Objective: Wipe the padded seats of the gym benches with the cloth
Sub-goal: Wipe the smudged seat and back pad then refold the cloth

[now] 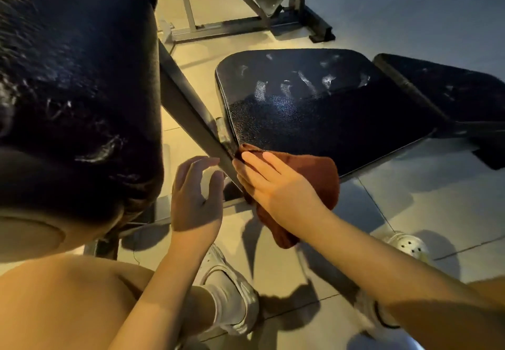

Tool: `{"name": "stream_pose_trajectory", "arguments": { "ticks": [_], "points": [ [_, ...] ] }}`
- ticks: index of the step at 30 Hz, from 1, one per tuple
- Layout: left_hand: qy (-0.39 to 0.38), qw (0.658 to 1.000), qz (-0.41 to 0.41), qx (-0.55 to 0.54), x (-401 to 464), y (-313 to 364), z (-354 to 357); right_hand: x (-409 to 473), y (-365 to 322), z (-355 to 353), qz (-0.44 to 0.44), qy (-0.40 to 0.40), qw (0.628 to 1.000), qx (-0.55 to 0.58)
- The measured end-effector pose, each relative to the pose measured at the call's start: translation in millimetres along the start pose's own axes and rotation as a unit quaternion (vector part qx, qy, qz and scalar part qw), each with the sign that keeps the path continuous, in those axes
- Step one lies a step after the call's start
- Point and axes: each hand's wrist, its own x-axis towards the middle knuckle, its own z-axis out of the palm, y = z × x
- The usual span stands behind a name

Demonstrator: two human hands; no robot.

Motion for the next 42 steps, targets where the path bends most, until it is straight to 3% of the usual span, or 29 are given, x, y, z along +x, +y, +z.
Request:
{"name": "stream_pose_trajectory", "arguments": {
  "ticks": [4,7,11,17,20,22,24,27,31,36,39,42],
  "points": [
    [-0.026,0.999,0.015,-0.015,-5.9,-4.1,-13.7,-58.5,36.5,18.8,-0.074,0.036,0.993,-0.08],
    [-0.046,0.998,-0.006,-0.042,-11.5,-4.8,-18.5,-81.2,48.4,28.3,-0.054,0.011,0.994,-0.095],
    [-0.055,0.998,-0.011,-0.033,-15.7,2.1,-21.5,-78.1,33.5,29.4,-0.006,0.052,0.995,-0.084],
    [-0.044,0.999,0.007,-0.027,-14.4,10.0,-20.6,-27.7,4.7,9.2,0.022,0.042,0.997,-0.057],
    [-0.029,0.999,-0.012,-0.005,-16.8,14.6,-18.9,16.2,-11.0,-5.0,0.054,-0.021,0.998,-0.031],
    [-0.035,0.999,-0.012,0.012,-20.8,17.4,-20.8,38.9,-16.9,-7.4,0.071,-0.083,0.991,-0.074],
    [-0.06,0.997,0.023,0.043,-26.3,18.0,-30.6,49.9,-18.5,-6.5,0.079,-0.086,0.986,-0.119],
    [-0.1,0.99,0.056,0.086,-34.7,13.7,-52.1,43.6,-20.5,-7.3,0.086,-0.065,0.987,-0.116],
    [-0.121,0.984,0.082,0.1,-22.6,16.0,-62.5,23.7,-21.1,-4.8,0.2,0.021,0.979,0.023],
    [-0.143,0.961,0.189,0.142,5.6,23.0,-51.3,-34.3,8.2,29.8,0.165,0.173,0.97,0.04],
    [-0.17,0.962,0.179,0.117,13.9,25.5,-45.4,-68.1,30.0,50.1,0.213,0.176,0.96,0.039],
    [-0.162,0.956,0.206,0.131,19.4,29.7,-37.6,-92.5,52.8,64.8,0.314,0.192,0.925,0.099]
  ]
}}
